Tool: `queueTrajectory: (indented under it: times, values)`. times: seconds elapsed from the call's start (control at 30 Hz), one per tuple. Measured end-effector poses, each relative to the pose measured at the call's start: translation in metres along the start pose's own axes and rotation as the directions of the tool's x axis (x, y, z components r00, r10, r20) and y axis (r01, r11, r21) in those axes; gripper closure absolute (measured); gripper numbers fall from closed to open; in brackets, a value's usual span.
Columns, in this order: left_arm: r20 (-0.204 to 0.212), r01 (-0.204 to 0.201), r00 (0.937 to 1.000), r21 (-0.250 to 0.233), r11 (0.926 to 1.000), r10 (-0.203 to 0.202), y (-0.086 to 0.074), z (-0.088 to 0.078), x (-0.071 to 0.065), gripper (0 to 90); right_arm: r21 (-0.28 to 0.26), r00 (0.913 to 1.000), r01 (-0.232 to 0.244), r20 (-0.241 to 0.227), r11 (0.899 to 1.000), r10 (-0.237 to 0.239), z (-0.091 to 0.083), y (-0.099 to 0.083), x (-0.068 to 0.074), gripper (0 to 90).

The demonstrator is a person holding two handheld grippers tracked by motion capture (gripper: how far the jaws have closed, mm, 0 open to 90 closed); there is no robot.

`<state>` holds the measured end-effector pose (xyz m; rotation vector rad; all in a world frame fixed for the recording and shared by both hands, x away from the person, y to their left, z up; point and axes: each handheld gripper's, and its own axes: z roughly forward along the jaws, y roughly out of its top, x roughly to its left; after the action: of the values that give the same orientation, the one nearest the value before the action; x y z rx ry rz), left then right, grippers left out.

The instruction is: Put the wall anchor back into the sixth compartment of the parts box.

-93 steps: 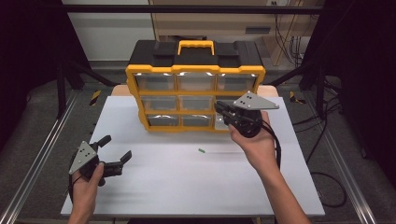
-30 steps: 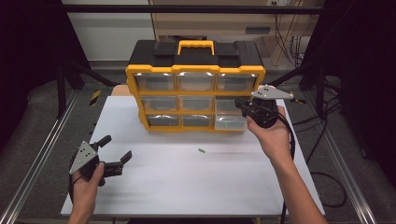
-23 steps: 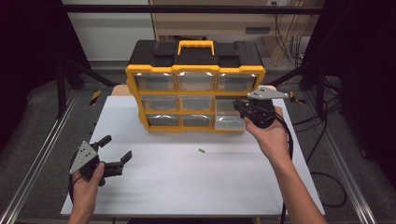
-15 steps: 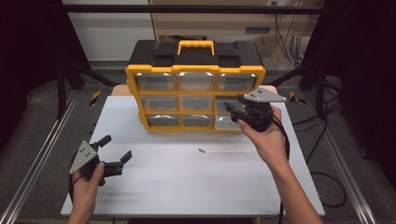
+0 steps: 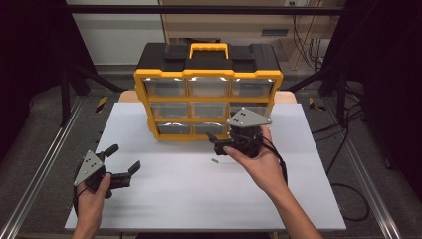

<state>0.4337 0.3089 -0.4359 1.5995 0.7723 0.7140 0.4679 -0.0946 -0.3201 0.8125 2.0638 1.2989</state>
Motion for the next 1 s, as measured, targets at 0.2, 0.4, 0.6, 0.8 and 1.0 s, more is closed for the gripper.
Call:
queueTrajectory:
  times: [0.2,0.4,0.6,0.8,1.0]
  values:
    - [0.0,0.0,1.0,-0.001,1.0,0.0,0.0,0.0,0.0,1.3,0.043,0.9992,0.005,-0.039,0.999,-0.003,0.017,-0.011,0.014,11.2]
    - [0.0,0.0,1.0,-0.002,1.0,0.0,0.0,0.0,0.0,1.3,0.11,0.9968,0.001,-0.079,0.994,0.008,0.035,-0.029,0.025,10.4]
    - [0.002,-0.001,1.0,-0.002,1.0,0.001,0.0,0.0,0.0,1.3,0.197,0.9943,0.013,-0.107,0.98,0.008,0.052,-0.047,0.032,8.7]
    - [0.002,0.003,1.0,-0.002,1.0,-0.003,0.0,0.0,0.0,1.3,0.267,0.9926,0.028,-0.122,0.963,0.005,0.067,-0.065,0.038,9.6]
    - [0.003,0.0,1.0,-0.001,1.0,0.0,0.0,0.0,0.0,1.3,0.323,0.9922,0.034,-0.124,0.946,0.007,0.078,-0.078,0.039,12.7]
